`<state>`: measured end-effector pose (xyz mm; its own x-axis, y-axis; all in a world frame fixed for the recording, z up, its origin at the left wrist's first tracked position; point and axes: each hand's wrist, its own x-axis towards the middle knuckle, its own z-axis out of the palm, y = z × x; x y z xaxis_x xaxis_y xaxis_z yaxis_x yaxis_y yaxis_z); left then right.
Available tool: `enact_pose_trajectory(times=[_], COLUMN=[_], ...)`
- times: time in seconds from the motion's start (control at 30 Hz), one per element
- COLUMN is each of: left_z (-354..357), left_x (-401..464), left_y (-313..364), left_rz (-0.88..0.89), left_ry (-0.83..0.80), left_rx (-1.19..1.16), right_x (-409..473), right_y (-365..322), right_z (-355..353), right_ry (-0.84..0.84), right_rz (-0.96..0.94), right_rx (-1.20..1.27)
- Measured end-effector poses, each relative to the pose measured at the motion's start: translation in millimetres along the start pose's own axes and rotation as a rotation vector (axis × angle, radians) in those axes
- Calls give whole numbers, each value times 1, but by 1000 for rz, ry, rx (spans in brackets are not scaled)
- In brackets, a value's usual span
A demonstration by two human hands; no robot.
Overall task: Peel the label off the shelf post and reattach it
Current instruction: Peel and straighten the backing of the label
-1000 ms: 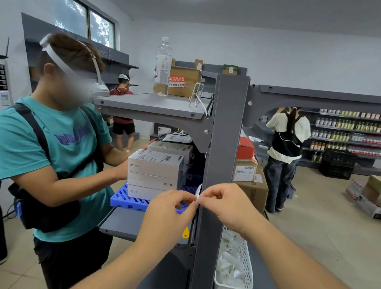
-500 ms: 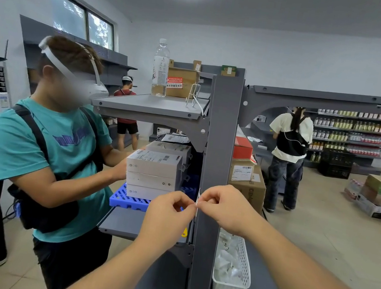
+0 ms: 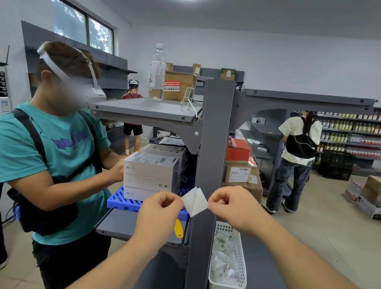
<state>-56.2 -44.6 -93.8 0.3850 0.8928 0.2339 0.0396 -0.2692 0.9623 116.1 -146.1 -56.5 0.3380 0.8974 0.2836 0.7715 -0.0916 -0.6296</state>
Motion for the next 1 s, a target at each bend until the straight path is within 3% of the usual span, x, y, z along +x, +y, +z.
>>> enact_pose_trajectory(times=[0.53, 0.7, 1.0], left_z=[6, 17, 63], left_x=[-5, -10, -26], left_y=[-3, -9, -16], left_rz=[-43, -15, 8], left_ry=[62, -1, -251], left_rx=[79, 135, 285], right_x=[-12, -18, -38], right_y=[41, 59, 90], right_z=[-28, -39, -57], right_ry=[70, 109, 161], right_rz=[69, 143, 212], right_rx=[-29, 44, 60])
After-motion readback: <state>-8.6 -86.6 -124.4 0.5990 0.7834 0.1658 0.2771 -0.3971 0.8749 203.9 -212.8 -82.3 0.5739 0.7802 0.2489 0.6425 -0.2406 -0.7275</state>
